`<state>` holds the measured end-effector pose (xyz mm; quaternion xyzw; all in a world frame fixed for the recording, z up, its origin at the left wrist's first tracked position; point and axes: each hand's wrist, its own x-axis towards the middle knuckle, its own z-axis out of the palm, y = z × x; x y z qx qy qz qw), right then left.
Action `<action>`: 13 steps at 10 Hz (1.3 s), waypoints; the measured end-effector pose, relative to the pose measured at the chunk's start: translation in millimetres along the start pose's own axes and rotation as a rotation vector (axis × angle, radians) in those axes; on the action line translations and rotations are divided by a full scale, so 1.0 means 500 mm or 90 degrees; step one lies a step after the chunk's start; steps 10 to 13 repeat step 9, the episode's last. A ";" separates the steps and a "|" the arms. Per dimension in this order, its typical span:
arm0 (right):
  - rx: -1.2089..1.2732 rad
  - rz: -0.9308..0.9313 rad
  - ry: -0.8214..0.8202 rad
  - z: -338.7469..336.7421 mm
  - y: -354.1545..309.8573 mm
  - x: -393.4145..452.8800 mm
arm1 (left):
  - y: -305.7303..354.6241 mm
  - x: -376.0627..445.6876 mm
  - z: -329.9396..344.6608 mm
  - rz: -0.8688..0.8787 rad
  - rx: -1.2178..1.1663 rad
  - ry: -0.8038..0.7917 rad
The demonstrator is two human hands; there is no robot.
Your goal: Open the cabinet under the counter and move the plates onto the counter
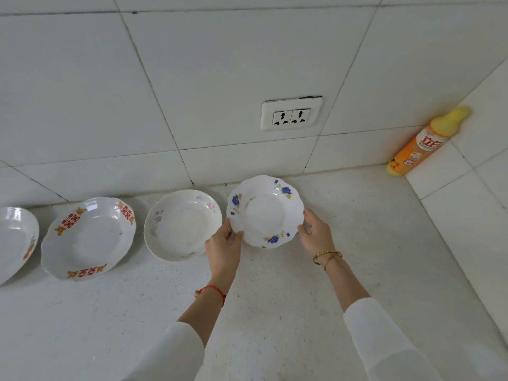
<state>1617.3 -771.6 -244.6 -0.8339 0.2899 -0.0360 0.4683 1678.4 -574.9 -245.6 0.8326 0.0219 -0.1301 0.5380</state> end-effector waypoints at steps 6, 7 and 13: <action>-0.098 0.026 -0.043 0.019 0.007 0.021 | -0.015 0.006 0.009 0.007 0.126 0.015; -0.110 0.042 -0.034 0.020 0.001 0.018 | -0.008 0.007 0.004 -0.011 0.119 -0.011; -0.161 0.053 -0.007 0.018 -0.016 0.010 | 0.004 -0.010 -0.039 -0.004 0.088 -0.026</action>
